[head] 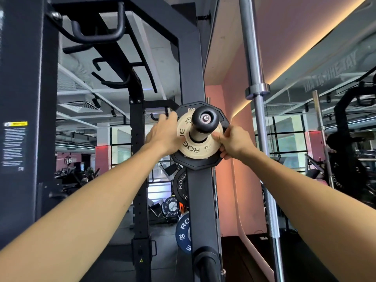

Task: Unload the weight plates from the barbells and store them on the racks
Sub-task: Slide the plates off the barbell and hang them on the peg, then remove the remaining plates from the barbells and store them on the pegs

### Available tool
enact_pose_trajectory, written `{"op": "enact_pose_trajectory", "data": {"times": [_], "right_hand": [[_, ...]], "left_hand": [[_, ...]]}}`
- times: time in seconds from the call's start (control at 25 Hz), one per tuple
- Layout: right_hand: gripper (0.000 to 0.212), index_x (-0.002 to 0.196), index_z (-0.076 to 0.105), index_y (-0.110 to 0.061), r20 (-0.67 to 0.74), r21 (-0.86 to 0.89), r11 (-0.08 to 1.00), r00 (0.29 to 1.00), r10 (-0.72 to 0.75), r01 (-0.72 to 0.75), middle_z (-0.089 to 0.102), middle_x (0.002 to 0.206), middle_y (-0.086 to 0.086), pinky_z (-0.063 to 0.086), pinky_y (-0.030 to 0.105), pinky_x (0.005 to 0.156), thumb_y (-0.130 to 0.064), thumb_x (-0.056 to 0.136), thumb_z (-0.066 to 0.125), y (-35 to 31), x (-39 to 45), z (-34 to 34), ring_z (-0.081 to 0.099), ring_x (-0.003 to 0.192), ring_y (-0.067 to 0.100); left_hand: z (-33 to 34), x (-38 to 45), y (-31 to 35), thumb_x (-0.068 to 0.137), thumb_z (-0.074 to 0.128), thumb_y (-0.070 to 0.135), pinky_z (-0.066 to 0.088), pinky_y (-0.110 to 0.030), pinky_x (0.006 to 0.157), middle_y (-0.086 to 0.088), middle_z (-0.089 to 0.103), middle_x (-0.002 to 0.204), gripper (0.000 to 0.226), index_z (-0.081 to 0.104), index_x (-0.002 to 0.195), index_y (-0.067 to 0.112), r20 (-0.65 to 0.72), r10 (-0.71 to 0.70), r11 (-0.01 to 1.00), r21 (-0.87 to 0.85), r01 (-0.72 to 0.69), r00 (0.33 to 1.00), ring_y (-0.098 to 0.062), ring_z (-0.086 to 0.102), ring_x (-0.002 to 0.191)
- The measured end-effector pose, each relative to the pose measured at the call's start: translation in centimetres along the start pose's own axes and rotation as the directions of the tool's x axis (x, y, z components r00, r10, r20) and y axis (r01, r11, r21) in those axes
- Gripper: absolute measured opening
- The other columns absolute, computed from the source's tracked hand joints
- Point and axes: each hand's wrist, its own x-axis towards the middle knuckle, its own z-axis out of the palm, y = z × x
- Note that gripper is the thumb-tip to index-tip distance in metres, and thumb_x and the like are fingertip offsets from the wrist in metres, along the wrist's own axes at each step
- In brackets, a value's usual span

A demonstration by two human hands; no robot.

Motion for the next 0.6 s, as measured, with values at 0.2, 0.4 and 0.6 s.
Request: {"op": "enact_pose_trajectory", "data": {"times": [0.2,0.4,0.6], "right_hand": [[0.035,0.106,0.056,-0.011,0.165,-0.310,0.943,0.984,-0.068,0.117,0.063,0.103,0.005,0.045,0.031,0.082,-0.043,0.092,0.059,0.1,-4.8,-0.5,0.057,0.092,0.023],[0.040,0.110,0.054,-0.012,0.415,-0.294,0.935,0.908,-0.060,0.197,0.063,0.115,0.007,0.045,0.035,0.090,-0.047,0.091,0.057,-1.9,-12.3,0.7,0.058,0.108,0.028],[0.043,0.112,0.057,-0.018,0.616,-0.098,0.978,0.783,-0.085,0.183,0.065,0.110,0.003,0.046,0.033,0.093,-0.051,0.086,0.063,-4.1,-20.3,5.6,0.060,0.100,0.023]], "left_hand": [[-2.4,-4.5,-2.2,0.072,0.071,0.051,0.049,-0.044,0.087,0.001,0.048,0.108,0.046,0.049,0.108,0.034,0.136,-0.015,1.000,0.016,0.013,0.991,-0.027,0.055,0.101],[-7.1,-14.3,-4.8,0.071,0.063,0.070,0.047,-0.039,0.090,0.003,0.055,0.111,0.057,0.057,0.114,0.033,0.252,-0.134,0.990,0.077,0.118,0.958,-0.021,0.054,0.104],[-12.8,-24.7,-8.4,0.071,0.060,0.074,0.047,-0.040,0.092,0.004,0.061,0.112,0.060,0.056,0.116,0.035,0.350,-0.313,0.948,0.181,0.264,0.883,-0.021,0.054,0.109]]}}
